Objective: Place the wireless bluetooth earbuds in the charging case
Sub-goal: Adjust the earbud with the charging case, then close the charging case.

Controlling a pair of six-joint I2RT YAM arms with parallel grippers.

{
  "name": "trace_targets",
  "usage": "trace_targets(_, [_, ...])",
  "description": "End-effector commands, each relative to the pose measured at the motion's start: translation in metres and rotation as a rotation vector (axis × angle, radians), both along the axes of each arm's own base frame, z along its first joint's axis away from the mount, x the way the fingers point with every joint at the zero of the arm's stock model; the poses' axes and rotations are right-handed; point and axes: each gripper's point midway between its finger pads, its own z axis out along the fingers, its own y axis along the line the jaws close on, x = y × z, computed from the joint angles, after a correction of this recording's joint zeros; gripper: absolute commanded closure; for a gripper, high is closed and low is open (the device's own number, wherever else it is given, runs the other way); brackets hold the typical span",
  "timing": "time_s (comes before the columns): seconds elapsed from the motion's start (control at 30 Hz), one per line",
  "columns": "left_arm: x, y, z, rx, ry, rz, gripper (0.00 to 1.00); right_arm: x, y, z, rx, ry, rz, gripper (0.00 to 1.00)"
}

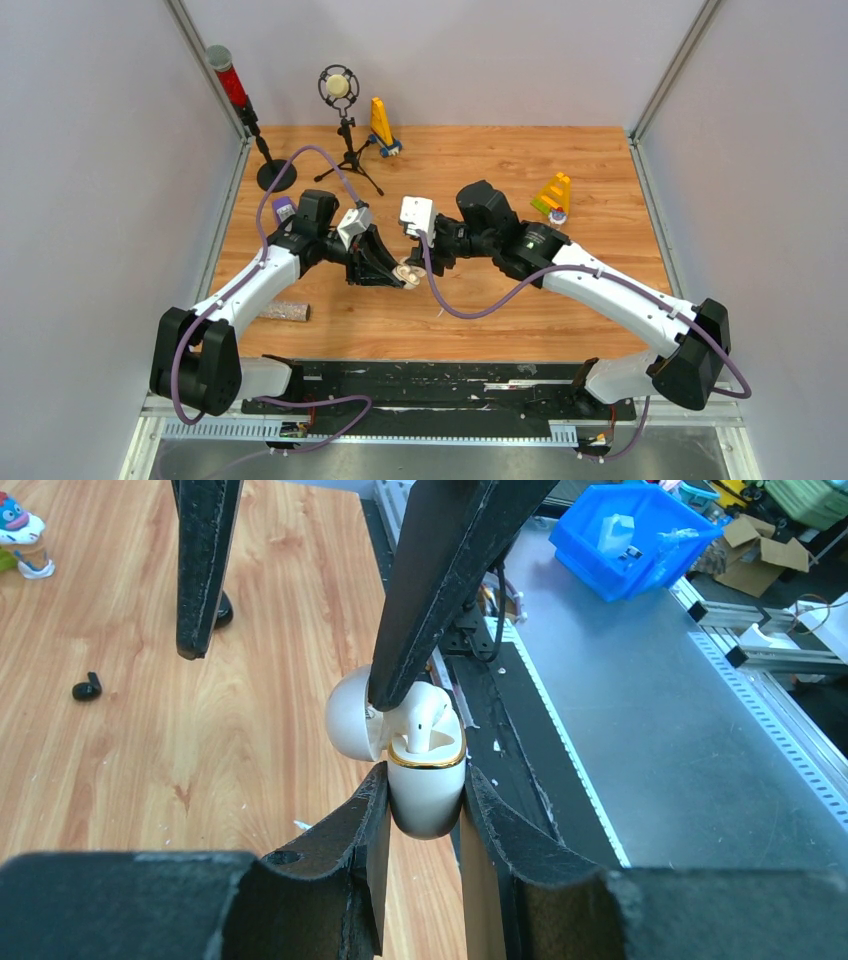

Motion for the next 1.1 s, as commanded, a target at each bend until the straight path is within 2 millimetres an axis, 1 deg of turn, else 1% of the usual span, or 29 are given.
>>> trace_targets(0.0, [-0.002,-0.001,0.017,-0.047,-0.059,-0.033,0.85,0.002,0.004,0.003,0.021,-0.016,0.007,0.51])
trace_targets(0.17, [-0.001,-0.001,0.017,-0.045,-0.06,-0.03,0.85,-0.006,0.001,0.007,0.034,-0.02,0.037,0.51])
trace_targets(0.27, [0.0,-0.002,0.016,-0.044,-0.058,-0.03,0.84,-0.009,0.001,0.006,0.029,-0.02,0.043,0.51])
trace_targets(0.37, [0.0,-0.002,0.016,-0.043,-0.058,-0.029,0.84,-0.008,0.001,0.004,0.02,-0.029,0.035,0.51])
trace_targets(0.43, [0.0,-0.002,0.016,-0.042,-0.057,-0.028,0.84,-0.004,0.0,0.007,0.019,-0.046,0.02,0.51])
trace_targets(0.53, [0.0,-0.002,0.016,-0.04,-0.057,-0.026,0.84,0.005,-0.004,0.021,0.027,-0.097,-0.025,0.5])
trace_targets(0.63, [0.001,-0.002,0.014,-0.037,-0.058,-0.023,0.84,0.009,-0.013,0.046,0.054,-0.124,-0.047,0.49])
trace_targets(0.7, [0.001,-0.002,0.014,-0.037,-0.059,-0.022,0.84,0.013,-0.021,0.062,0.083,-0.133,-0.069,0.49])
trace_targets(0.77, [0.001,-0.002,0.014,-0.038,-0.061,-0.023,0.84,0.019,-0.031,0.071,0.102,-0.142,-0.1,0.48])
trace_targets(0.87, [0.001,-0.002,0.014,-0.04,-0.063,-0.025,0.84,0.035,-0.045,0.064,0.111,-0.122,-0.158,0.48])
trace_targets(0.97, [0.001,-0.002,0.014,-0.042,-0.069,-0.025,0.84,0.045,-0.048,0.042,0.095,-0.093,-0.195,0.47])
trace_targets(1.07, [0.001,-0.002,0.014,-0.041,-0.07,-0.024,0.84,0.043,-0.043,0.017,0.074,-0.043,-0.173,0.46])
